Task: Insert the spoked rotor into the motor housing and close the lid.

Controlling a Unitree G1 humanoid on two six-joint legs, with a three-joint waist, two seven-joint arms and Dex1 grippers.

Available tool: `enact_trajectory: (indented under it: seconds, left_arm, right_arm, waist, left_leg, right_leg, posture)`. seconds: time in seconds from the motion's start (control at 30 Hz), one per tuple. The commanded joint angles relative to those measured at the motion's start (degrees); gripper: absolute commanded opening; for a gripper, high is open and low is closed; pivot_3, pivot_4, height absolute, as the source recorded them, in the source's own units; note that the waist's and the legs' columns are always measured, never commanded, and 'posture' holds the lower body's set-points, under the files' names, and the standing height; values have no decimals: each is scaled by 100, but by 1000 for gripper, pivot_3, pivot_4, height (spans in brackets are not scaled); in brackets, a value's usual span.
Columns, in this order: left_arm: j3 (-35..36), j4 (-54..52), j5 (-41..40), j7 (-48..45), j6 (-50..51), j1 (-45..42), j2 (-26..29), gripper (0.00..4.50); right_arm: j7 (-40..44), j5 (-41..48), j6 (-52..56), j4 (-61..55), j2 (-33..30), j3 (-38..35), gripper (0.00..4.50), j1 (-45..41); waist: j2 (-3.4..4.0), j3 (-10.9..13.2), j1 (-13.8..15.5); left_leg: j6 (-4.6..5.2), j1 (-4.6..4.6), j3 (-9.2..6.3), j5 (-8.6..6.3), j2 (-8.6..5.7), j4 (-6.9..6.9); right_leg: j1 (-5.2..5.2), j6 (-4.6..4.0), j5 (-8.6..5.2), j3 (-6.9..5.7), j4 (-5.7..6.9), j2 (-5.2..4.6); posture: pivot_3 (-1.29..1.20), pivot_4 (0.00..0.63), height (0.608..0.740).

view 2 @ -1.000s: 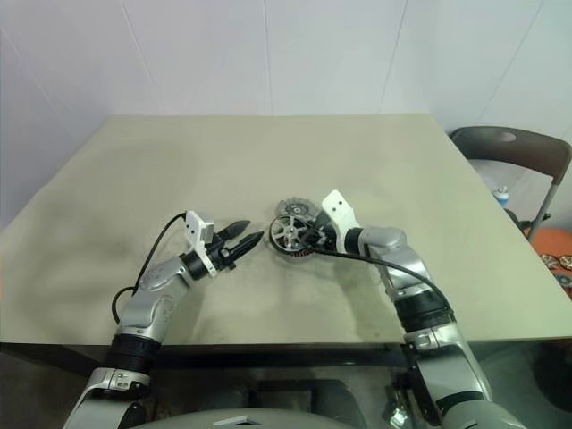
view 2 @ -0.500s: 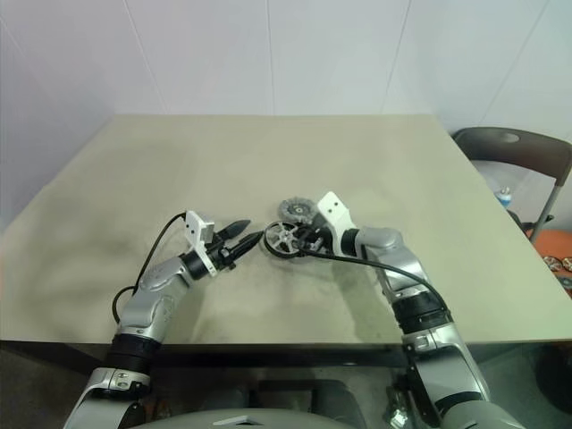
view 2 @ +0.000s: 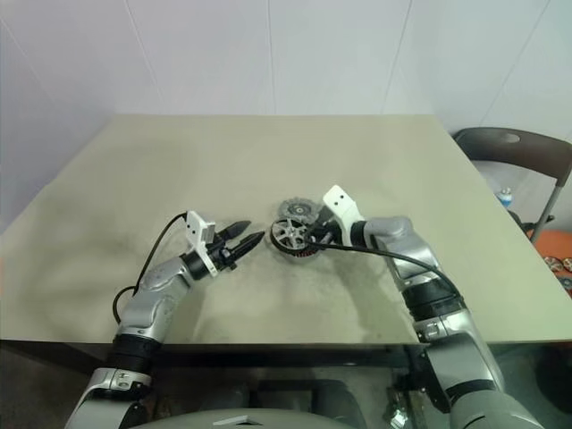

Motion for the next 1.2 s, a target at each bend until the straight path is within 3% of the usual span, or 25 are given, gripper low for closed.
enact_trajectory:
  seconds: [0.03, 0.47, 0.73, 0.83, 1.1, 1.2]
  left_arm:
    - [-18, -78, 3, 18, -105, -15, -43, 2694]
    - [6, -39, 26, 59, -159, 6, -148, 2694]
    - [-6, -46, 39, 168, -288, 123, -282, 2694]
    - [12, -72, 38, 203, -316, 178, -304, 2694]
    - [31, -84, 25, 260, -371, 257, -303, 2694]
    - [26, -74, 25, 263, -370, 256, -303, 2694]
  right_arm:
    - [56, -32, 144, -247, -98, 59, 282, -179]
    - [859, -38, 224, -493, -470, 495, 282, -913]
    - [982, -612, -512, 524, -417, 983, 282, -1409]
    - [943, -801, -838, 886, -333, 1035, 879, -1603]
    - [1082, -1005, -1191, 1137, -215, 1073, 3466, -1636]
    - [1093, -1013, -1209, 1071, -205, 1041, 3466, -1593]
  waist:
    - [0, 0, 0]
    - [3, 2, 5]
    - [3, 2, -6]
    - [3, 2, -14]
    - [4, 2, -6]
    - [4, 2, -9]
  left_leg:
    - [0, 0, 0, 0, 0, 0]
    - [-1, -10, 0, -1, 0, -6]
    - [-1, -10, 2, -1, -6, -6]
    - [-1, -11, 3, -1, -6, -9]
    - [-3, -21, 3, -2, -10, -12]
    - [-3, -28, 5, -2, -11, -12]
  right_leg:
    - [0, 0, 0, 0, 0, -1]
    - [-12, -1, 0, -2, -4, -13]
    - [-13, -3, -1, -3, -3, -30]
    - [-17, -4, -1, -3, -3, -35]
    - [-29, -5, -1, -8, -3, -50]
    - [-39, -6, -1, -13, -1, -57]
  posture:
    - [0, 0, 740]
    - [0, 0, 740]
    - [0, 0, 740]
    - [0, 0, 740]
    - [0, 0, 740]
    - [0, 0, 740]
